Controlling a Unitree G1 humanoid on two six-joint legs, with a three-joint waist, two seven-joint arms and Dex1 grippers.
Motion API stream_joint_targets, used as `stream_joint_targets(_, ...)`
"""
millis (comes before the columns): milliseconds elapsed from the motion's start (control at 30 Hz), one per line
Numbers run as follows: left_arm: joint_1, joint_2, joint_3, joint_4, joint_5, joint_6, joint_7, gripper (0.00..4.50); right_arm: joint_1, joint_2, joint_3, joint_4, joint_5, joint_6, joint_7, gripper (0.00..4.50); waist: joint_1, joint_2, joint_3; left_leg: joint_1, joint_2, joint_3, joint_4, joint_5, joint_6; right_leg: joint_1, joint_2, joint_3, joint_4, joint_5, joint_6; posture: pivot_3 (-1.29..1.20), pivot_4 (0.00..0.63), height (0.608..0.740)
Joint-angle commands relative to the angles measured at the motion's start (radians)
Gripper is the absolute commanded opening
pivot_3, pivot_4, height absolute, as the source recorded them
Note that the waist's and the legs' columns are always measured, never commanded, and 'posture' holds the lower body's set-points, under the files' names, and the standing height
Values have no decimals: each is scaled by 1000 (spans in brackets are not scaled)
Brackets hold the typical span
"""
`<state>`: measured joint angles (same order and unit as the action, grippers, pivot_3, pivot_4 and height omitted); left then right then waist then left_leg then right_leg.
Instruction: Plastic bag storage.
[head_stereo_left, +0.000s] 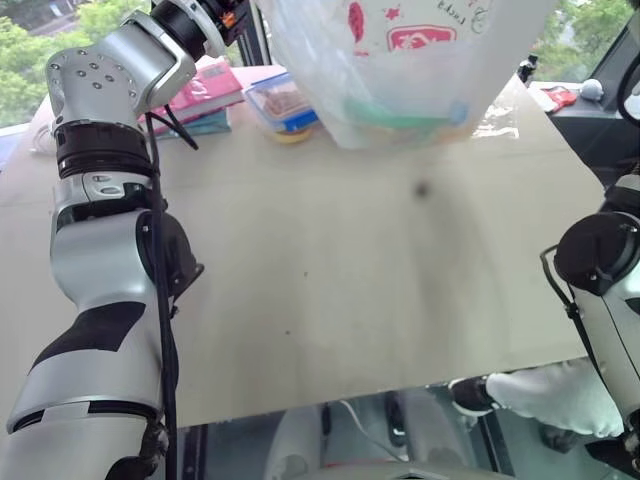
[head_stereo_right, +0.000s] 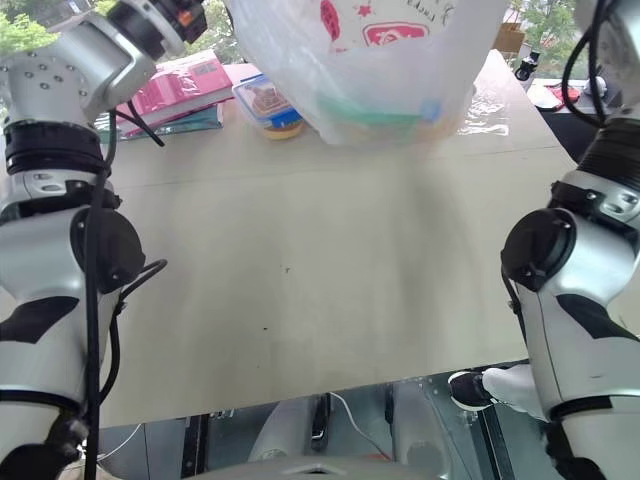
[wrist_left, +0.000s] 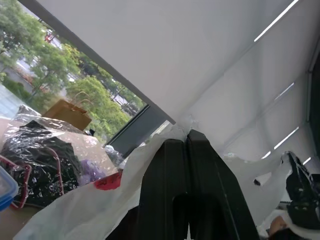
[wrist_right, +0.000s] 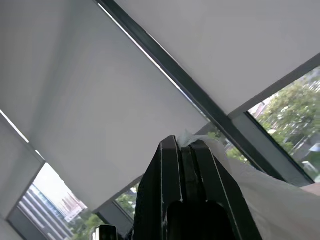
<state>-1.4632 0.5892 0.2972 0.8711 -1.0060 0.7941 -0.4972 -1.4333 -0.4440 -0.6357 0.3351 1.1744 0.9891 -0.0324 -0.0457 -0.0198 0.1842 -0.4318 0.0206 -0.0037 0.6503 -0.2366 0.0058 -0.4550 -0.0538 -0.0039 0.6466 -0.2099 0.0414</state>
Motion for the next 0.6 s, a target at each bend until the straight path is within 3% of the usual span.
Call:
stream_joint_targets(33,-46,-1,48,-3,44,-8,-12,20,18,-20,-34,-145,97,9,-74,0,3,0,0,0,0,0,0,0,0,0,0,0,1,0,0,0,150,740)
stream_joint_targets(200,-77,-14,73,20,89,-9,-19,20,8,-27,-40,-124,115,-36,-140,0,7,0,0,0,-1,0,4,0,1,0,-2,0,6,0,0,0,150,740)
stream_joint_targets(300,-48,-28,63,5,129,-2,-40,20,75,-27,-15,-132,91,-27,-119,0,7,0,0,1,-1,0,5,-2,4,0,-1,0,8,0,0,0,150,740)
stream_joint_targets(400,58,-65,0,-112,192,6,-73,20,235,-37,49,-199,16,-14,-69,0,8,0,-1,1,-1,0,6,-2,4,1,-1,0,9,0,0,0,150,740)
stream_joint_targets(600,440,-151,-176,-545,333,-30,-55,20,657,-29,284,-388,-232,-85,42,0,10,1,-2,1,-1,0,14,-2,3,3,-1,1,14,0,0,0,150,740)
